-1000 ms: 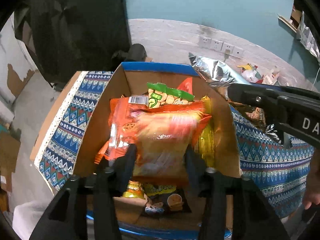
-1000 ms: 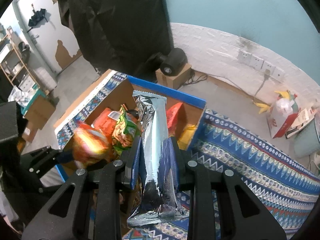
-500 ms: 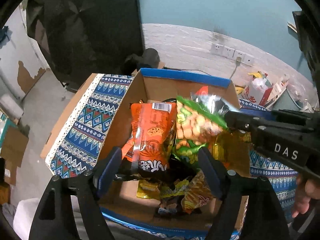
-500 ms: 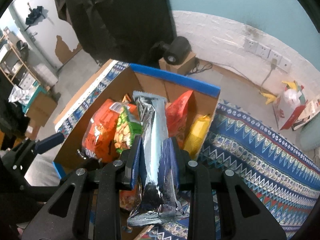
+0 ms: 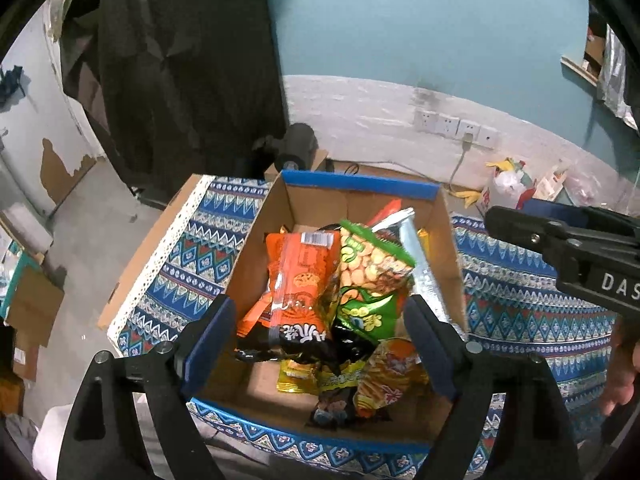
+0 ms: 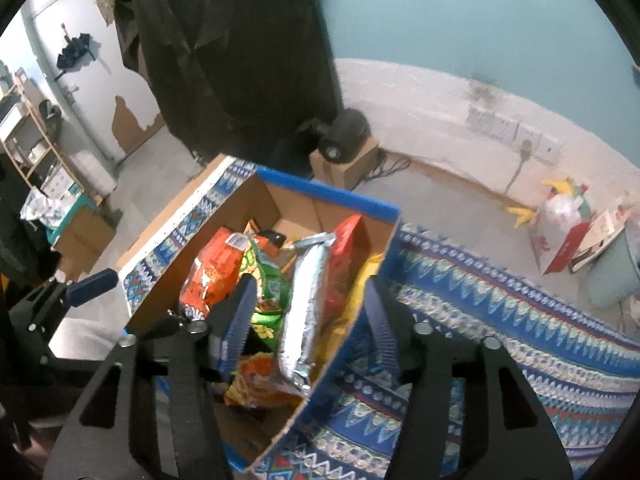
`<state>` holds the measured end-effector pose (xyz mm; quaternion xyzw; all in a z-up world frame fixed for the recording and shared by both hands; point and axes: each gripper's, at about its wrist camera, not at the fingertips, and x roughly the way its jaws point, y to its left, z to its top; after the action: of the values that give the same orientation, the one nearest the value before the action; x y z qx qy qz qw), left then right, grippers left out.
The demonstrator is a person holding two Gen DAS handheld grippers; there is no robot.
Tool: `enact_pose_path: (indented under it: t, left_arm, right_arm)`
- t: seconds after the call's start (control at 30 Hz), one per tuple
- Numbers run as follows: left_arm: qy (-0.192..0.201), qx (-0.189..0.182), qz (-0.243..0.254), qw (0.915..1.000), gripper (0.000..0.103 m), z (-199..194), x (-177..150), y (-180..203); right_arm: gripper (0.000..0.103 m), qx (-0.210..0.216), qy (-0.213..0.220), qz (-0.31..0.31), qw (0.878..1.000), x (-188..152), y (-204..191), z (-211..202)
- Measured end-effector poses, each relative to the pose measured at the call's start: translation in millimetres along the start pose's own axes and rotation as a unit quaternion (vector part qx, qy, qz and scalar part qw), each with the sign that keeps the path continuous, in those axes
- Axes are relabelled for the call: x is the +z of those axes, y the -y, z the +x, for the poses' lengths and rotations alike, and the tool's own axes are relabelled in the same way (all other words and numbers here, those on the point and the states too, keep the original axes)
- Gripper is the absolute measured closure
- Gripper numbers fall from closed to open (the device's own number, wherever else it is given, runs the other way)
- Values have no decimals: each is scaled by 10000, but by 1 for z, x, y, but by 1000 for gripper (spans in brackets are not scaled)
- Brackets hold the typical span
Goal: Organize snacks
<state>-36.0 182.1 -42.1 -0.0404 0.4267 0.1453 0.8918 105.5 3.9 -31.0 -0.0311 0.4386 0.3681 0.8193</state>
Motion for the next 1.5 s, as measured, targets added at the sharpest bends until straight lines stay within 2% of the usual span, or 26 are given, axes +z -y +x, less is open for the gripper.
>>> enact_pose_path:
  t: [0.13,0.23,0.43,0.93,1.5]
  left_arm:
    - [166,-28,8,9999,15,-18,2,5]
    - [362,-44,14,9993,8,-32,1,8]
    - [558,36,41,9984,3,-49,4,16]
    - [695,1,80,9976,1,-65,8,31]
    - [586,-5,164,9981,1,-62,8,37]
  right_arm:
    - [35,-127,248,-127,9995,-3,2,-23]
    - [30,-180,394,-183,9989,-7,4,-38]
    - [26,-279,611,-175,9976,-16,15,-61]
    - [25,-740,864,-376,9928,-39,30,-85]
    - [25,-714,826,-345,9934,-40,37,-86]
